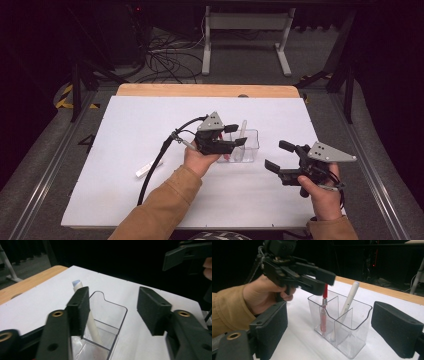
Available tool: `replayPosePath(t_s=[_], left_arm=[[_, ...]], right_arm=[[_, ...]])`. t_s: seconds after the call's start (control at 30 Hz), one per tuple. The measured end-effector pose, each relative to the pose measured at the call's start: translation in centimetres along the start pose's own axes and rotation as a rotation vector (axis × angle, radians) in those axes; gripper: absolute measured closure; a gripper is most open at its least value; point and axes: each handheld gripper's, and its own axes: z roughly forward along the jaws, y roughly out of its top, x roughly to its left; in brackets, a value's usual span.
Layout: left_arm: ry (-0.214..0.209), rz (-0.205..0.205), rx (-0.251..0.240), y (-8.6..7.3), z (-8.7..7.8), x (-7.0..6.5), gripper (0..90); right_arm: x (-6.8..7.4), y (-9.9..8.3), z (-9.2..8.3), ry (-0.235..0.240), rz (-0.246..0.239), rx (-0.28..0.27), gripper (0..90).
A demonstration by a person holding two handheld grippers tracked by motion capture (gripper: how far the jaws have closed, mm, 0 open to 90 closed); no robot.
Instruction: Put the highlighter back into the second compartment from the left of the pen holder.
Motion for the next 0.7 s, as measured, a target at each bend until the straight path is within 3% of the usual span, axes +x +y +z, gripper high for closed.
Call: replayPosePath(t_s=[0.23,0.33,0.5,0.7], left_arm=[[0.008,0.025,0.017,0.9,-2.3,-0.3,19.4],[0.033,0.032,0.04,1.2,-3.7,-0.3,12.5],[0.058,0.028,0.046,1.5,-5.6,-0.1,8.3],[0.077,0.041,0.047,1.6,-6.9,-0.3,8.0]], right_arm=[[0.0,0.0,0.1,0.004,0.0,0.005,13.8],[0.0,-0.1,0.0,0.002,0.002,0.005,13.8],[0.0,-0.1,0.0,-0.003,0.002,0.005,13.8],[0.1,-0.1,0.0,-0.004,0.001,0.007,13.8]])
